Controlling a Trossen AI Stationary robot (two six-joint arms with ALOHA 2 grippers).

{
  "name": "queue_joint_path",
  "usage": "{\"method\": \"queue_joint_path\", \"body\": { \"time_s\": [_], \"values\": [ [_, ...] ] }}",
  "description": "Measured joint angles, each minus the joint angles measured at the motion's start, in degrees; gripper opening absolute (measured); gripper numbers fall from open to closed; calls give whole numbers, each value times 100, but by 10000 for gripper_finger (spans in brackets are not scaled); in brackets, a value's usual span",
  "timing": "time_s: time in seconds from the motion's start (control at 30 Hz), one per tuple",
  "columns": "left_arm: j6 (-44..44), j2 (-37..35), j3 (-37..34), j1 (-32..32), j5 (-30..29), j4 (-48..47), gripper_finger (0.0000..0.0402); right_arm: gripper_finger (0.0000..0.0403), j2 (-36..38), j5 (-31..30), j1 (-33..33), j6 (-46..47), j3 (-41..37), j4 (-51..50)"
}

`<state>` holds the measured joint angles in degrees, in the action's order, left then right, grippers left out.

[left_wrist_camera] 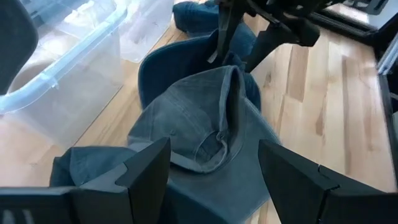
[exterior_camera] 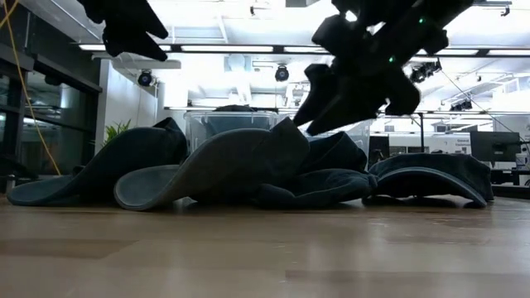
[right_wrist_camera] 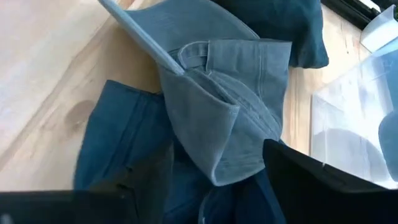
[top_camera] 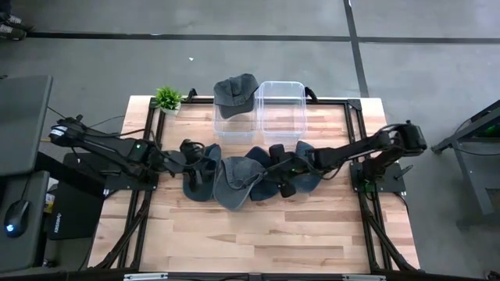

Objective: Pick & Place hat
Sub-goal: Put the gray cap into the left transparent bin

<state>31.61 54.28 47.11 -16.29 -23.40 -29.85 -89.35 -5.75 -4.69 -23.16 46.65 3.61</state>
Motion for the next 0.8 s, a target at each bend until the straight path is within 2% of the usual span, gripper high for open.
{"method": "queue_joint_path", "body": {
  "time_s": [0.13, 0.57, 0.8],
  "values": [
    [24, 156, 0, 11, -43, 15, 240, 258, -176, 99, 42, 13, 0, 294],
    [33, 557, 0, 13, -96, 435, 240, 259, -378, 575, 186, 320, 2, 586],
    [32, 564, 1, 13, -100, 441, 240, 259, -659, 595, 184, 369, 4, 978]
  ]
}}
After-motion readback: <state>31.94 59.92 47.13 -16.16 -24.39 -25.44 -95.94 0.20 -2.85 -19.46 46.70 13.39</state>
